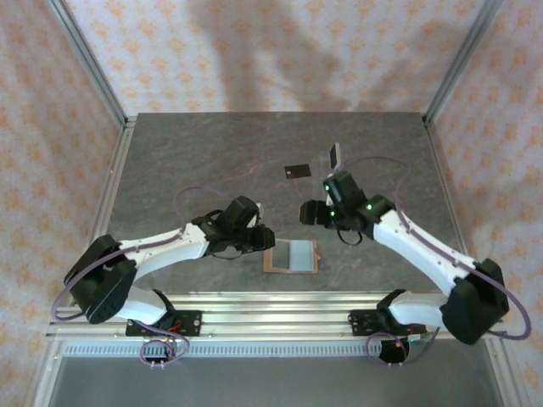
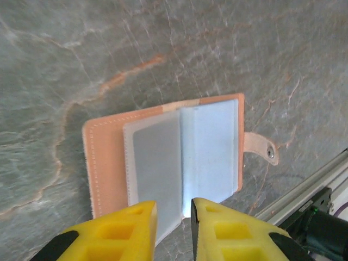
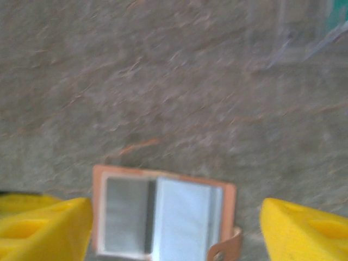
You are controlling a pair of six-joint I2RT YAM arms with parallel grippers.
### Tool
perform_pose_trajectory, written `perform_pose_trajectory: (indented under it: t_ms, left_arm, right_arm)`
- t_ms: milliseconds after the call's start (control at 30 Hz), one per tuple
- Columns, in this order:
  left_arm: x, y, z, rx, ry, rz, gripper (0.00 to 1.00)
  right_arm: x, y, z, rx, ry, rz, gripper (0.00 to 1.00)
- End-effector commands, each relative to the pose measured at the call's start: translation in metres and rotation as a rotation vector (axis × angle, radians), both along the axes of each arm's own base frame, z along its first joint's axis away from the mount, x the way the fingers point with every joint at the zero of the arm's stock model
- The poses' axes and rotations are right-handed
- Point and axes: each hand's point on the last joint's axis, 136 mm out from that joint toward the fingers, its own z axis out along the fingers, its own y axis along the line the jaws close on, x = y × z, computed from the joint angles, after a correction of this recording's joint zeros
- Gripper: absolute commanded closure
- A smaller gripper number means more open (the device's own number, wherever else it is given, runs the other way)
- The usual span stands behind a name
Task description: Put the credit cards into the card holder
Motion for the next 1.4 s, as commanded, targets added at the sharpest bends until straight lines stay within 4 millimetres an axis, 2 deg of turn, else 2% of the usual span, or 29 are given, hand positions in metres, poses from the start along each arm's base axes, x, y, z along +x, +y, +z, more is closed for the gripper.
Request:
perform_pose_trajectory:
  t_ms: [0, 133, 267, 333, 433, 533, 633, 767, 933, 1067, 1267, 1367]
  left_arm:
    - [-0.002, -0.013, -0.004, -0.023, 0.009, -0.053, 0.75]
    - [-0.003, -0.003, -0.028, 0.041, 0.028, -0.030, 0.75]
    - [-0.007, 0.010, -0.049, 0.116, 0.053, -0.011, 0.75]
    - [-0.011, 0.013, -0.057, 0.116, 0.070, -0.001, 0.76]
    - [-0.015, 0.017, -0.061, 0.115, 0.076, 0.012, 0.76]
    - [-0.014, 0.021, -0.055, 0.121, 0.061, 0.018, 0.74]
    - [-0.011, 0.023, -0.042, 0.127, 0.038, 0.022, 0.69]
    - [-0.003, 0.029, -0.020, 0.125, -0.007, 0.046, 0.60]
    - [0.007, 0.039, 0.012, 0.125, -0.077, 0.075, 0.50]
    - [0.010, 0.051, 0.024, 0.151, -0.112, 0.103, 0.37]
    - [0.008, 0.061, 0.029, 0.180, -0.131, 0.114, 0.33]
    - [0.008, 0.062, 0.030, 0.187, -0.136, 0.112, 0.31]
  right_arm:
    - [0.021, -0.015, -0.009, -0.101, 0.056, 0.025, 0.10]
    - [0.062, -0.023, -0.001, -0.200, 0.058, 0.003, 0.06]
    - [0.085, -0.023, 0.011, -0.262, 0.054, 0.011, 0.06]
    - [0.097, -0.035, 0.020, -0.351, 0.040, 0.003, 0.06]
    - [0.115, -0.064, 0.031, -0.490, 0.008, -0.033, 0.04]
    - [0.127, -0.085, 0.029, -0.527, 0.032, -0.054, 0.03]
    - [0.139, -0.097, 0.020, -0.507, 0.069, -0.061, 0.00]
    - [0.164, -0.103, 0.012, -0.506, 0.073, -0.077, 0.01]
    - [0.198, -0.111, 0.006, -0.600, 0.051, -0.090, 0.01]
    - [0.220, -0.116, -0.001, -0.662, 0.033, -0.107, 0.01]
    - [0.228, -0.130, -0.014, -0.763, 0.033, -0.109, 0.01]
    - [0.230, -0.131, -0.026, -0.749, 0.049, -0.106, 0.01]
